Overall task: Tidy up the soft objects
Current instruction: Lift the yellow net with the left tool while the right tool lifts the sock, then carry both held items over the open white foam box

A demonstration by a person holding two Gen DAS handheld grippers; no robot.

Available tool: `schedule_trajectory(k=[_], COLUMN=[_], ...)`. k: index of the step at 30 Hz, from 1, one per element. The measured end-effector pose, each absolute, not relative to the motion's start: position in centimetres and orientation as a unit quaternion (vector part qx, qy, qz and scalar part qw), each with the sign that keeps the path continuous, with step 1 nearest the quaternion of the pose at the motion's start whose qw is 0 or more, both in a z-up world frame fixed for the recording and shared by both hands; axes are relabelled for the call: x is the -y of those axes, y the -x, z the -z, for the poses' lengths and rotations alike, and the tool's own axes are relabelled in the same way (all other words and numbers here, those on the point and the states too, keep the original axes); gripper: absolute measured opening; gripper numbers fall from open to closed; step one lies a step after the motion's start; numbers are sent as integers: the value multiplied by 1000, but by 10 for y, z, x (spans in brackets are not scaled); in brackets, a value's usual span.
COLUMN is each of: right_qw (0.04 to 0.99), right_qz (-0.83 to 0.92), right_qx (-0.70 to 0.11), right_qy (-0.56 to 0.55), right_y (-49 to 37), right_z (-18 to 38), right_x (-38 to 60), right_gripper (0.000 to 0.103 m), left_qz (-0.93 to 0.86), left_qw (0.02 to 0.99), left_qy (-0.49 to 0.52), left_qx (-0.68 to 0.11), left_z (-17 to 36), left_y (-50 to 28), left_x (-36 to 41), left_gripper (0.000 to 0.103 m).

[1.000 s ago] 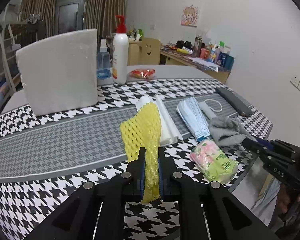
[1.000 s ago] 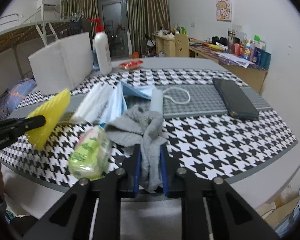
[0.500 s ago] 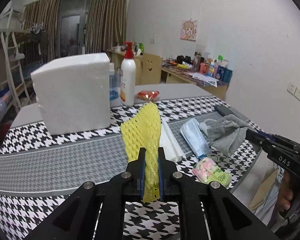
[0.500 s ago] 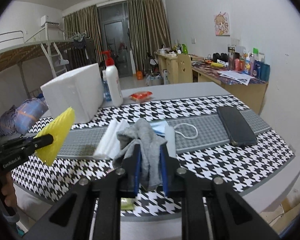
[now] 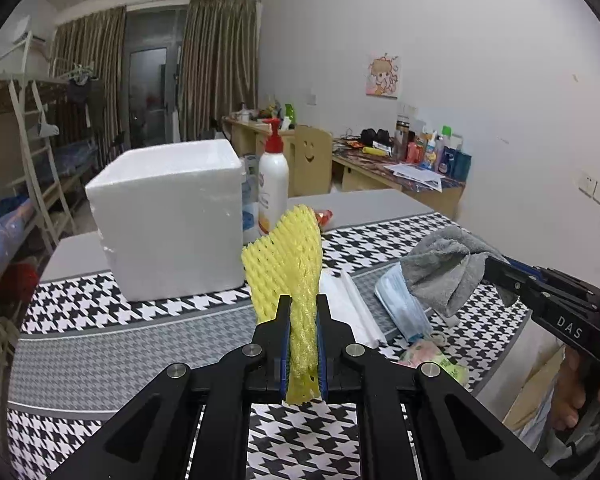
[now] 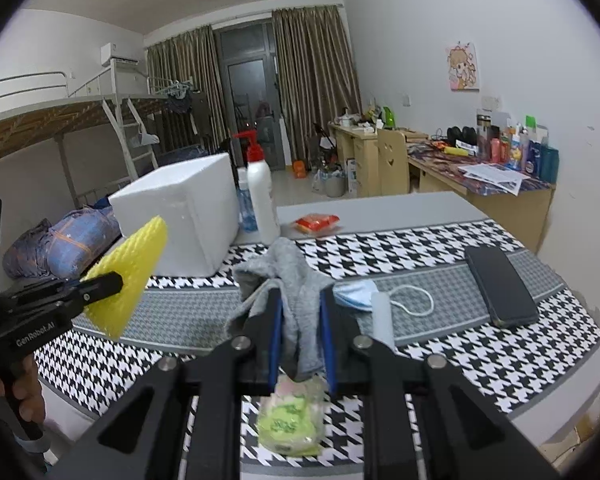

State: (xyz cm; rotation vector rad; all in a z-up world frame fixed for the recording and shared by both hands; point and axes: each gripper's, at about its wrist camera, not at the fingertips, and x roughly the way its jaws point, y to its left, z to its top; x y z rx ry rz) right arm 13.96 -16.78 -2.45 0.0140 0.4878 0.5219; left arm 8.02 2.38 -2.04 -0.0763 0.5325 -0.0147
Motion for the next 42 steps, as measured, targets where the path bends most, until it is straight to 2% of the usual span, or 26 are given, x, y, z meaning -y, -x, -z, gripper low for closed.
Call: schedule_trajectory(k=[42], right_qw=[930], right_qz=[-311], right_qx=[-198], right_qy=[5], right_y=[-161], right_z=[-30], right_x=[95], right_gripper=[21], left_qz=[-24], left_qw=[978], left_qy=[15], left_qx=[-205], left_z=[-30], left_y=[-103], left_x=[-54], left_gripper=[11])
